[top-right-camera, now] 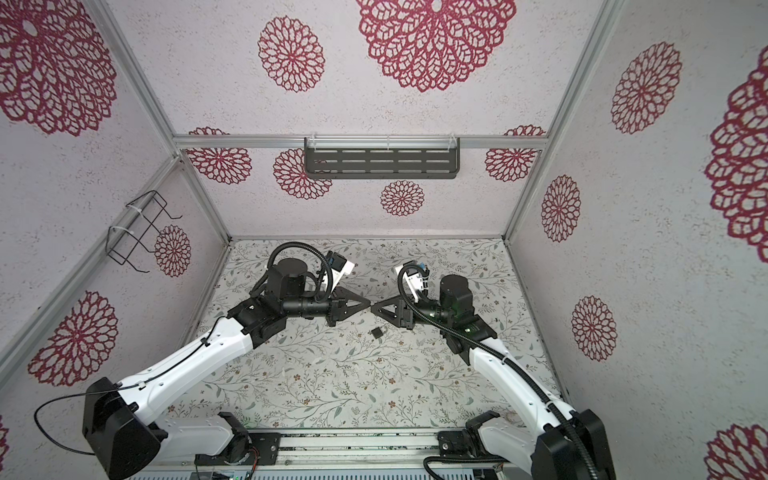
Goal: Unlock with the key
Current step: 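Open the right gripper and re-close it on the key held by the left gripper, then open the left gripper, leaving the silver key in the right gripper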
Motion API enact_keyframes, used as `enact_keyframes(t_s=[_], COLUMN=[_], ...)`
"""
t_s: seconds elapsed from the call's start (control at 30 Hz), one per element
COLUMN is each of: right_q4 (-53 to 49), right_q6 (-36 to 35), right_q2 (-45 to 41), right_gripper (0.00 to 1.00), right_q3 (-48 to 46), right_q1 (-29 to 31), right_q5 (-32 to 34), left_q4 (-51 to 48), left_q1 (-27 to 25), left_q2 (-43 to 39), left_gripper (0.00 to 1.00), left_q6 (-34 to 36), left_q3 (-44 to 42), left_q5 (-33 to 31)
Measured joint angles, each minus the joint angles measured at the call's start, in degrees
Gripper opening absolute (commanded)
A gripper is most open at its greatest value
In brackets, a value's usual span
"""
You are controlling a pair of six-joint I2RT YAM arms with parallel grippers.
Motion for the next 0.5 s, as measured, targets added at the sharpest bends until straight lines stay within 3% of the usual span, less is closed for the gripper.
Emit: enact_keyframes(t_s=[0.4,0.5], right_q4=[0.9,1.2], right_q6=[0.3,0.4], right_q2=[0.0,0.0], right_gripper=[0.02,0.00], right_q3=[-0.3,-0.3], right_q1=[-0.5,-0.6], right_q5=[-1.1,-1.2], left_q4=[0.4,0.3], left_q1=[0.2,0.3], left_q2=[0.1,0.2], left_gripper=[0.00,0.00], left_q6=[-0.3,-0.3], left_q3=[0.7,1.0], left_q5=[0.4,0.5])
